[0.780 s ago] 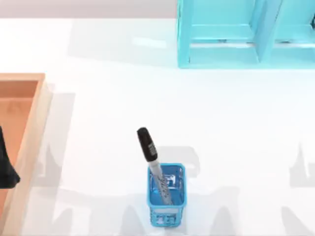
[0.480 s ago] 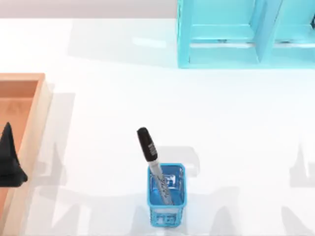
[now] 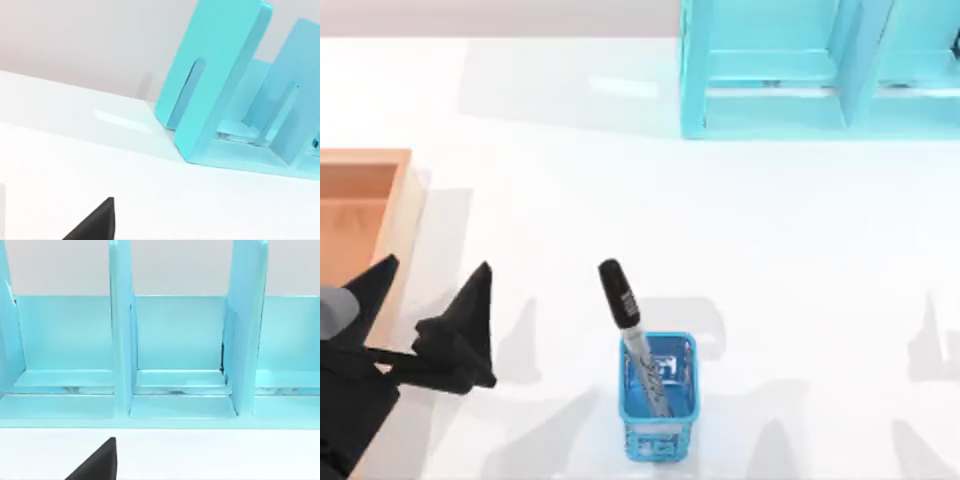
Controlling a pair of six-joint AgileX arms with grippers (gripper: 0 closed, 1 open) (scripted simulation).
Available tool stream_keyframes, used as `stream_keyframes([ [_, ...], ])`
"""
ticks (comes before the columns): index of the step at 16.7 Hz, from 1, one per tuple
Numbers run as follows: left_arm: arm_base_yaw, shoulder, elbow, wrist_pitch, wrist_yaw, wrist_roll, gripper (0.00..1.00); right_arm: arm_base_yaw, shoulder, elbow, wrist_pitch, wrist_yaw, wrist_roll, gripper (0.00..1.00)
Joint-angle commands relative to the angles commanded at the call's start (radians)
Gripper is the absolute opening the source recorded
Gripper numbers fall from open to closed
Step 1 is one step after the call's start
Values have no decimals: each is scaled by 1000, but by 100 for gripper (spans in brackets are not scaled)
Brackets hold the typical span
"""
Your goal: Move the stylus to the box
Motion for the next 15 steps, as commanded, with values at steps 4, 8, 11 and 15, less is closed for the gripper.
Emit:
stream_keyframes([
  [4, -233, 432, -37, 452, -57, -128, 100, 0, 0, 0, 0, 0, 0, 100],
  [8, -402, 793, -68, 773, -96, -209, 100, 0, 0, 0, 0, 0, 0, 100],
  [11, -468, 961, -80, 902, -111, -237, 100, 0, 0, 0, 0, 0, 0, 100],
  [15, -505, 1038, -84, 958, -116, -248, 100, 0, 0, 0, 0, 0, 0, 100],
])
